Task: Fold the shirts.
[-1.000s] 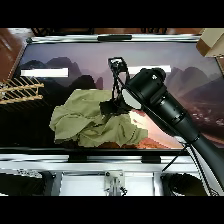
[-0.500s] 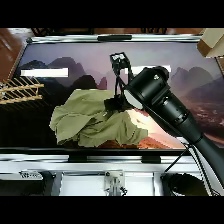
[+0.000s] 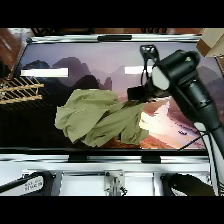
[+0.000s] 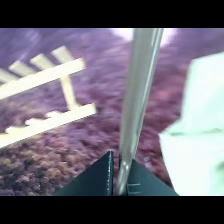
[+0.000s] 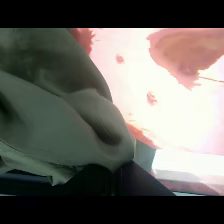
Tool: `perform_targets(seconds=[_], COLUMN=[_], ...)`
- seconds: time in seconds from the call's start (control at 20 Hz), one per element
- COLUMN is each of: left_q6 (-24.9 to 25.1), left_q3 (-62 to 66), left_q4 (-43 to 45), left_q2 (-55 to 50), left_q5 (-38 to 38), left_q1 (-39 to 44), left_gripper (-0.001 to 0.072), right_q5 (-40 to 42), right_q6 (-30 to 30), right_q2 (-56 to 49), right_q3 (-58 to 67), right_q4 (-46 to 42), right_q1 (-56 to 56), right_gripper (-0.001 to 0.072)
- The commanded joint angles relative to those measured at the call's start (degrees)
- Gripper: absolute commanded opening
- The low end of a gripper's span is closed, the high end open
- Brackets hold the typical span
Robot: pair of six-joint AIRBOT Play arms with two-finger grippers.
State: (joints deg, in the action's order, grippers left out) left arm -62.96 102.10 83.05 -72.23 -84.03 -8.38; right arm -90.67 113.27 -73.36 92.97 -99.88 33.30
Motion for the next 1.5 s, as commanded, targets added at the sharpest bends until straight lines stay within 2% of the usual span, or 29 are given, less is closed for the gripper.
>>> perform_targets(seconds=[0.0, 0.1, 0.2, 0.35, 0.5, 0.7, 0.75, 0.85, 1.0, 1.1, 1.3, 1.45], left_q6=[-2.49, -2.8, -6.6, -10.47, -20.0, -30.08, -31.74, -31.89, -29.22, -29.27, -30.75, -30.82], left_q3=[-2.16, -8.24, -18.8, -37.27, -50.49, -55.28, -55.34, -55.34, -55.36, -55.23, -55.08, -55.1], left_q4=[9.92, 15.43, 20.74, 23.12, 25.64, 27.85, 29.62, 30.08, 31.1, 32.35, 36.17, 36.06], left_q2=[7.43, 12.55, 19.56, 30.84, 40.35, 44.76, 44.33, 42.99, 38.97, 36.39, 36.74, 36.06], left_q5=[-6.16, -10.23, -11.41, -14.47, -16.31, -16.57, -16.06, -12.92, -9.01, -5.79, -5.29, -0.68], left_q1=[16.55, 24.96, 31.17, 42.21, 55.56, 69.26, 70.84, 72.17, 72.35, 72.35, 72.35, 72.35], left_gripper=[0.0034, 0.0034, 0.0034, 0.0033, 0.0033, 0.0033, 0.0034, 0.0033, 0.0033, 0.0033, 0.0033, 0.0033], right_q5=[0.52, 0.96, 0.96, 1.22, 1.31, 1.29, 1.29, 1.31, 1.31, 1.11, 1.14, 1.14], right_q6=[-3.08, -4.59, -7.06, -8.9, -10.1, -11.28, -11.72, -11.78, -11.82, -12.04, -12.04, -12.61], right_q2=[1.53, 2.58, 3.78, 4.92, 5.01, 5.01, 5.01, 5.01, 5.01, 5.01, 5.01, 5.01], right_q3=[0.07, 0.04, 0.07, 0.07, 0.04, 0.04, 0.04, 0.07, 0.04, 0.04, 0.04, 0.04], right_q4=[0.98, 0.92, 0.15, -4.2, -4.17, -3.06, -2.05, -0.74, -0.66, -0.68, -0.72, -0.59], right_q1=[-3.76, -4.81, -5.44, -5.46, -5.46, -5.44, -5.44, -5.44, -5.44, -5.44, -5.44, -5.44], right_gripper=[0.0058, 0.0058, 0.0058, 0.0058, 0.0058, 0.0057, 0.0058, 0.0058, 0.0058, 0.0058, 0.0058, 0.0058])
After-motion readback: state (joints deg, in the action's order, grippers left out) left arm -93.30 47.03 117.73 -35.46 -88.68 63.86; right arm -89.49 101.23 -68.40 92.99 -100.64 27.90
